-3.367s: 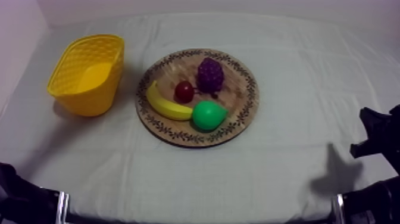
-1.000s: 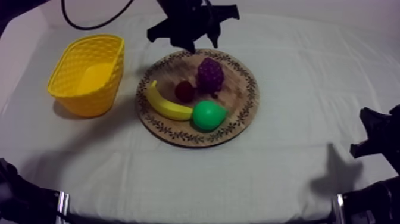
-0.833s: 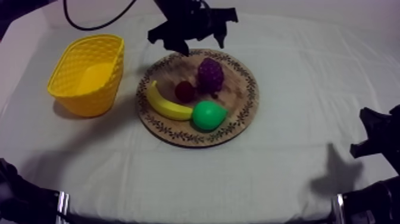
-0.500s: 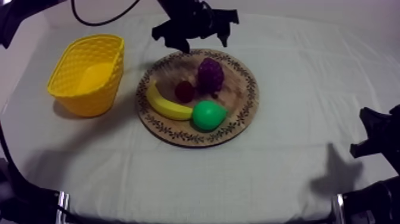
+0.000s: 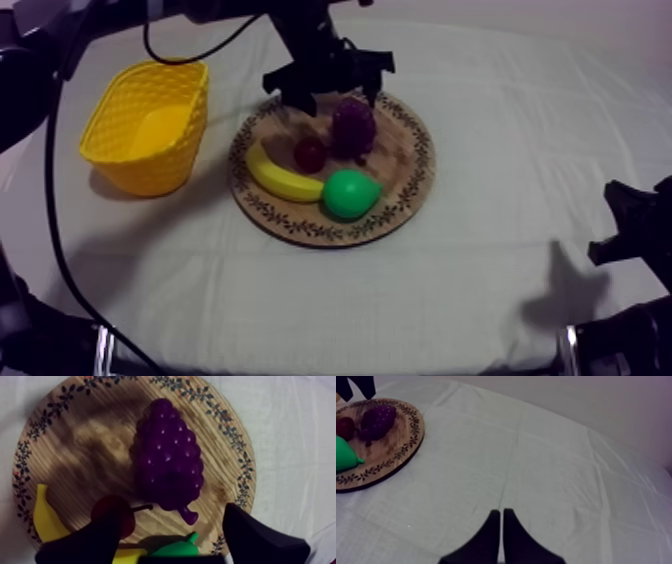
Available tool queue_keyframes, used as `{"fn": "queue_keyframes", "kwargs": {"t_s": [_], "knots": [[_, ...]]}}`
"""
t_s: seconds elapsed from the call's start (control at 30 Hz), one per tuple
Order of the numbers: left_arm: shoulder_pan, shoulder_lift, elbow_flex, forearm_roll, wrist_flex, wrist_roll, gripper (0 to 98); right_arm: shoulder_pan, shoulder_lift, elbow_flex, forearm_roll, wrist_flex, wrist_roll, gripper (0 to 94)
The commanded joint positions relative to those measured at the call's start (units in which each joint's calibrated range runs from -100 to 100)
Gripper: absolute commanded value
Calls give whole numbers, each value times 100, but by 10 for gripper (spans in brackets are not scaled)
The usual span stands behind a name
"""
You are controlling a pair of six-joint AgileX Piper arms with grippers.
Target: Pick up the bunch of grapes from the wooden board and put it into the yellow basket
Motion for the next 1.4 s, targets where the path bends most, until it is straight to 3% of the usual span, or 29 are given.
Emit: {"fn": "queue_keyframes", "kwargs": {"t_s": [0.0,1.37], "knots": [[0,104,-38,15,-20,-1,759,-6,0,-1,-2,3,1,5],[-62,1530,-1380,230,237,-199,732,-22,0,-1,-2,3,1,5]]}}
